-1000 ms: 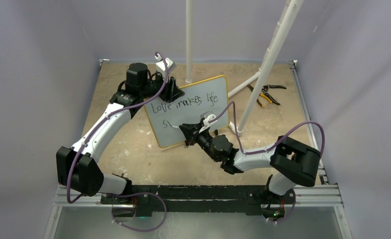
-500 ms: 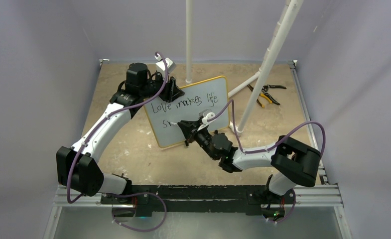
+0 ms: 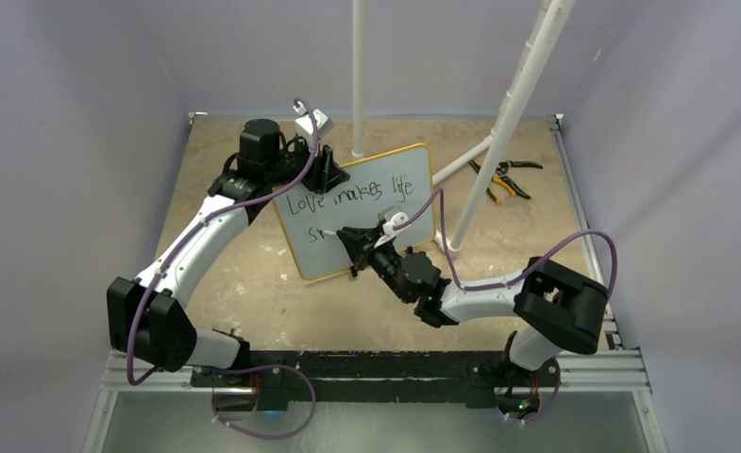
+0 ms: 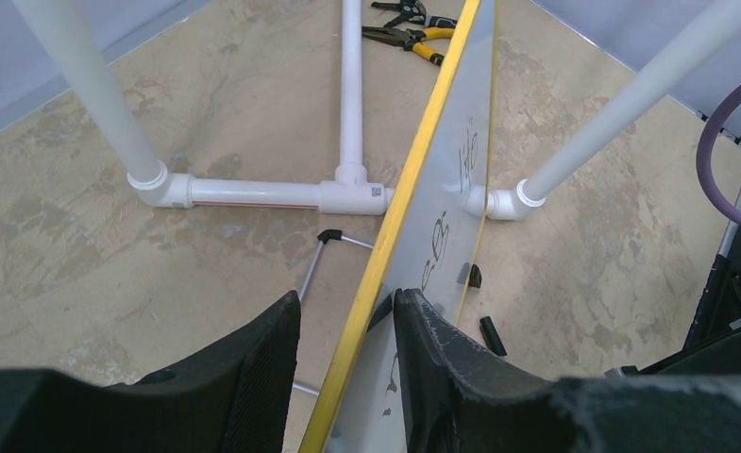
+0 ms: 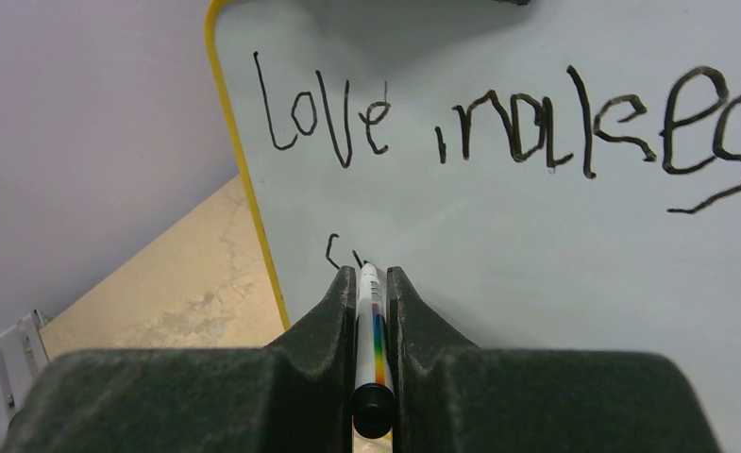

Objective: Write a sentence on the whiteboard

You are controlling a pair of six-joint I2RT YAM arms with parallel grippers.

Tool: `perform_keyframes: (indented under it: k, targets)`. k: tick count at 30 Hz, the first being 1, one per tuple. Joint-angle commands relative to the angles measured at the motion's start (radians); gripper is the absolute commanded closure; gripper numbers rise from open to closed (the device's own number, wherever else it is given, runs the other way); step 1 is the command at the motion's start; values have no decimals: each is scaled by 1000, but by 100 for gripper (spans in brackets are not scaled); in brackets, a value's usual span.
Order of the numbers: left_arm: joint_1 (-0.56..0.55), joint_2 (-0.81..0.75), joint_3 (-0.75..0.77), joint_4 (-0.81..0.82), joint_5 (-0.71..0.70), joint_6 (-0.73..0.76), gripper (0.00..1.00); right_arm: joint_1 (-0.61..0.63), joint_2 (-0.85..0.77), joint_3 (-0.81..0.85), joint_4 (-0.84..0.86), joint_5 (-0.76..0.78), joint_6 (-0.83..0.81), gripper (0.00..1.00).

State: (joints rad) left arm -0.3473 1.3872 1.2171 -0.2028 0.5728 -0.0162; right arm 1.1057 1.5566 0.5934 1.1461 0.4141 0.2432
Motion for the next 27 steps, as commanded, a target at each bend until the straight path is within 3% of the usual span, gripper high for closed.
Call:
perform_keyframes:
  k: [1, 8, 27]
  targets:
    - [4, 1, -7, -3, 38, -22, 93, -13, -35, -33, 21, 86, 6, 100]
    - [4, 1, -7, -2, 39, -21, 92, -12, -47, -72, 6, 91, 44, 100]
    - [4, 4, -8, -2, 38, -22, 92, -16, -42, 20, 28, 84, -8, 100]
